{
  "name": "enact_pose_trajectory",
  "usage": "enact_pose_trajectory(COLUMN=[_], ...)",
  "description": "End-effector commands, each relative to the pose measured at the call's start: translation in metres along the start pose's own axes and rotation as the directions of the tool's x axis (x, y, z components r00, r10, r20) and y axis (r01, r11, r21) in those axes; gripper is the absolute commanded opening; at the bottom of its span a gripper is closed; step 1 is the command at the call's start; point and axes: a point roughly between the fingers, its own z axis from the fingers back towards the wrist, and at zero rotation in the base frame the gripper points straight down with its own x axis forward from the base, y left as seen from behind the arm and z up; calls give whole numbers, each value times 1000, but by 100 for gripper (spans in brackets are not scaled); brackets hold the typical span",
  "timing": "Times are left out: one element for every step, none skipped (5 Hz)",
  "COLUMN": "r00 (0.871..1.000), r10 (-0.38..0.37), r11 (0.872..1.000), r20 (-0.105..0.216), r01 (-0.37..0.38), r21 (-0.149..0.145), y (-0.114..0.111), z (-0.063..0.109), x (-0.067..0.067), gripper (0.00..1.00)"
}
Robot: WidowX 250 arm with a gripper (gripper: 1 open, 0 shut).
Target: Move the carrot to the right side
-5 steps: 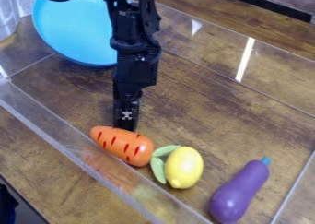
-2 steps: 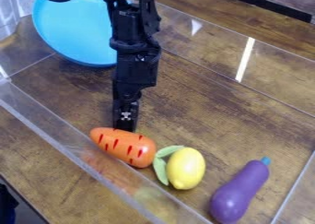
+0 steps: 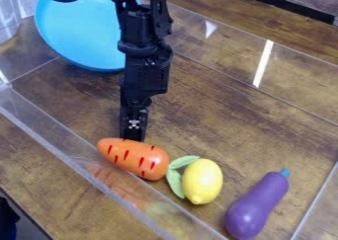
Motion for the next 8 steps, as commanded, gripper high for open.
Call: enact_pose_trajectory(r00=[999, 999, 999, 999, 998, 998, 996, 995], r10=[-32, -36, -42, -51, -55, -63, -85, -102], r11=[998, 998, 997, 995, 994, 993, 991, 989], r20=[-25, -21, -19, -18, -16, -15, -19, -22], r01=[30, 35, 41, 49, 53, 61, 82, 99], r21=[-50, -61, -72, -83, -95, -105, -109, -114], y=[-5, -3, -1, 2, 4, 4, 2, 0], z=[-10, -11, -10, -11, -11, -10, -9, -9], x=[3, 4, 5, 6, 6, 6, 7, 7], gripper=[100, 100, 100, 100, 100, 100, 100, 100])
